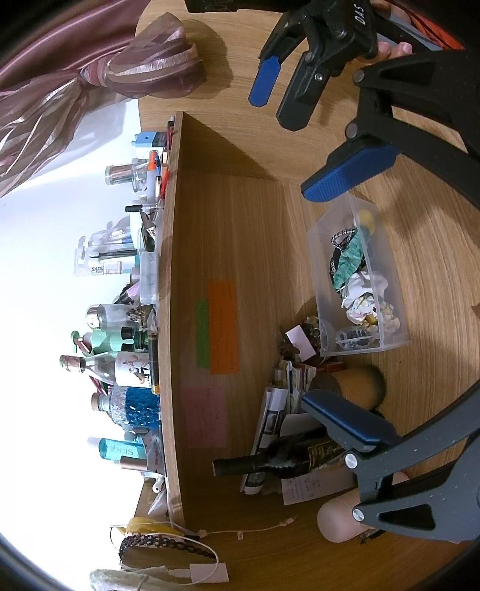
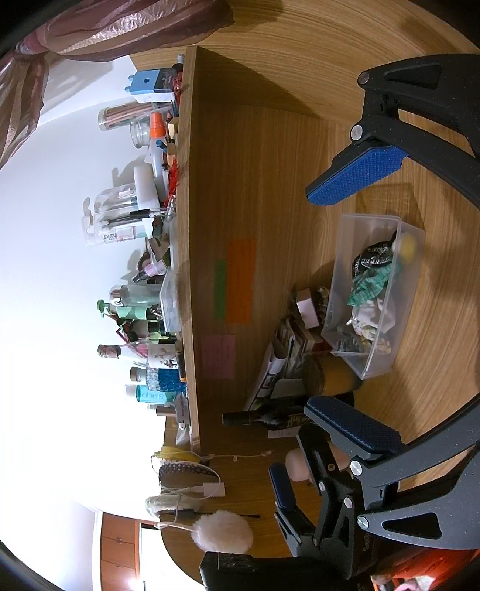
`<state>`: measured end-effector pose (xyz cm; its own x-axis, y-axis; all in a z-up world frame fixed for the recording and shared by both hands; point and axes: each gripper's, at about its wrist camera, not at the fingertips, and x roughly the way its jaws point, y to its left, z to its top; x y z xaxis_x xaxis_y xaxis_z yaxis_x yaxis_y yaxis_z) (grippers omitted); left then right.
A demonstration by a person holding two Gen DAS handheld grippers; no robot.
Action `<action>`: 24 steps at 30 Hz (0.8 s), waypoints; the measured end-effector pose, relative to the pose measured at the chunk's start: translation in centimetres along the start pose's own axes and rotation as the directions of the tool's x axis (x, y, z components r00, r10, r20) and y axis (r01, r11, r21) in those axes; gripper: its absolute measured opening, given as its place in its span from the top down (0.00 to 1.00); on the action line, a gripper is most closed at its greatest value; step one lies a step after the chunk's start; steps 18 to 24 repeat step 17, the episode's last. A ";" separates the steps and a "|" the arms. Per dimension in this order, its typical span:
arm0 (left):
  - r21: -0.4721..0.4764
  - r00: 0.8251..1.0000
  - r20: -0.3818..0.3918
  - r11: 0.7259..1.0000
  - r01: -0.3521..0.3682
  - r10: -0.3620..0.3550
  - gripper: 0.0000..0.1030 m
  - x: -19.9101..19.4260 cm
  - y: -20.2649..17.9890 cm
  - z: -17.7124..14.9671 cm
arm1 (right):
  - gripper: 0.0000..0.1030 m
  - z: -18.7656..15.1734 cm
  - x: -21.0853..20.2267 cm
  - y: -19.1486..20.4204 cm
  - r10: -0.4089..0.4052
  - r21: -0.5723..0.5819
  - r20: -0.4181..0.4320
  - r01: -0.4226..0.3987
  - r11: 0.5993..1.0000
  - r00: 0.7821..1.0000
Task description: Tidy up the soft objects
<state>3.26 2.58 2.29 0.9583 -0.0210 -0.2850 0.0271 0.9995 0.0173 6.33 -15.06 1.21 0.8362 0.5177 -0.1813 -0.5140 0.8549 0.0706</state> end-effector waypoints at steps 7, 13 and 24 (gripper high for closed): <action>-0.015 1.000 -0.007 1.000 0.002 -0.002 0.00 0.3 -0.1 0.0 | 0.00 0.0 0.1 0.0 0.001 -0.002 -0.002 -0.001 1.000 1.000; -0.016 1.000 -0.008 1.000 -0.001 0.001 0.00 0.3 -0.2 0.0 | 0.00 -0.1 0.2 0.0 0.002 -0.002 -0.005 -0.002 1.000 1.000; -0.020 1.000 -0.014 1.000 0.010 -0.010 0.00 0.5 0.1 0.0 | 0.00 -0.1 0.2 -0.1 0.003 -0.001 -0.005 -0.003 1.000 1.000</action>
